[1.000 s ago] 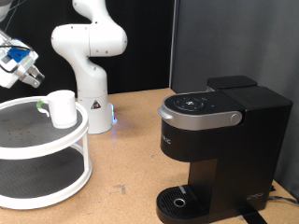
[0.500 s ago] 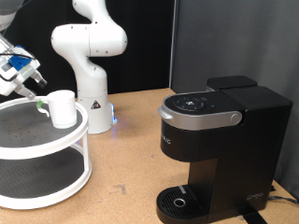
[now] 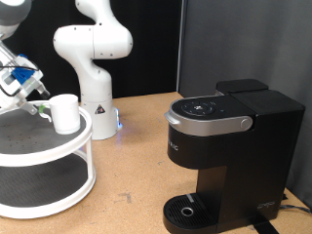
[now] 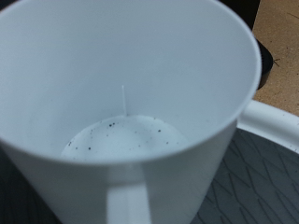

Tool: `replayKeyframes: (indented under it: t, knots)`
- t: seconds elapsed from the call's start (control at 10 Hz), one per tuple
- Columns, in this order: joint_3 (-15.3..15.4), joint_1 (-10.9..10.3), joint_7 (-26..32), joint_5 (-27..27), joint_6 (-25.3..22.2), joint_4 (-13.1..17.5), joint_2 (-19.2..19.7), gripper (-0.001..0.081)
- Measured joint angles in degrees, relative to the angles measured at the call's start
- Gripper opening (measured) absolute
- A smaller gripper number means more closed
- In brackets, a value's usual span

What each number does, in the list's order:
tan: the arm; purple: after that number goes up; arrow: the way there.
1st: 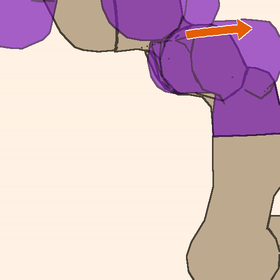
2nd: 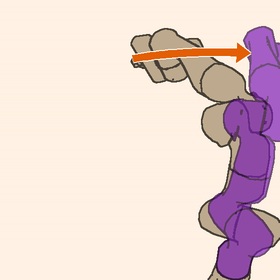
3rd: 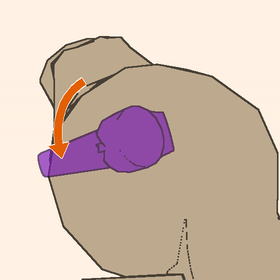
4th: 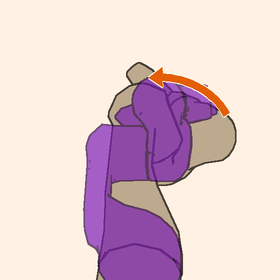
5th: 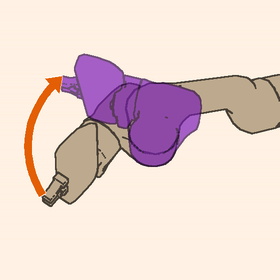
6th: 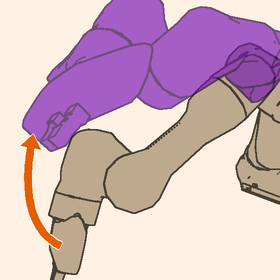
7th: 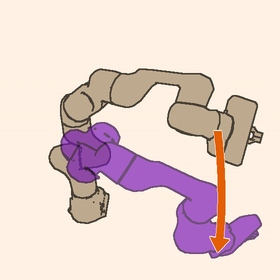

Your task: Make a cup of coffee with the keurig machine

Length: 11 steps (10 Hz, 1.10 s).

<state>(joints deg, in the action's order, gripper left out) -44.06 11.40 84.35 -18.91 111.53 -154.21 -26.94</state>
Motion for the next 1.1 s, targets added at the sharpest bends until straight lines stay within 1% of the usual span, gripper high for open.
replayKeyframes:
  t: [0.3, 0.6, 0.7, 0.8, 0.9, 1.0, 1.1]
  knots:
    - [-0.27, -0.64, 1.46, -0.56, 0.18, -0.3, 1.37, 0.08]
    - [-0.33, -1.0, 1.83, -0.9, 0.07, -0.3, 1.75, 0.08]
    - [-0.34, -1.03, 1.84, -0.93, 0.05, -0.3, 1.75, 0.0666]
    - [-0.35, -1.04, 1.84, -0.94, 0.04, -0.3, 1.76, 0.0666]
    - [-0.35, -1.05, 1.85, -0.95, 0.04, -0.3, 1.76, 0.0482]
    - [-0.36, -1.05, 1.88, -0.95, 0.04, -0.3, 1.76, 0.0482]
    - [-0.37, -1.05, 1.98, -0.95, 0.04, -0.3, 1.76, 0.0287]
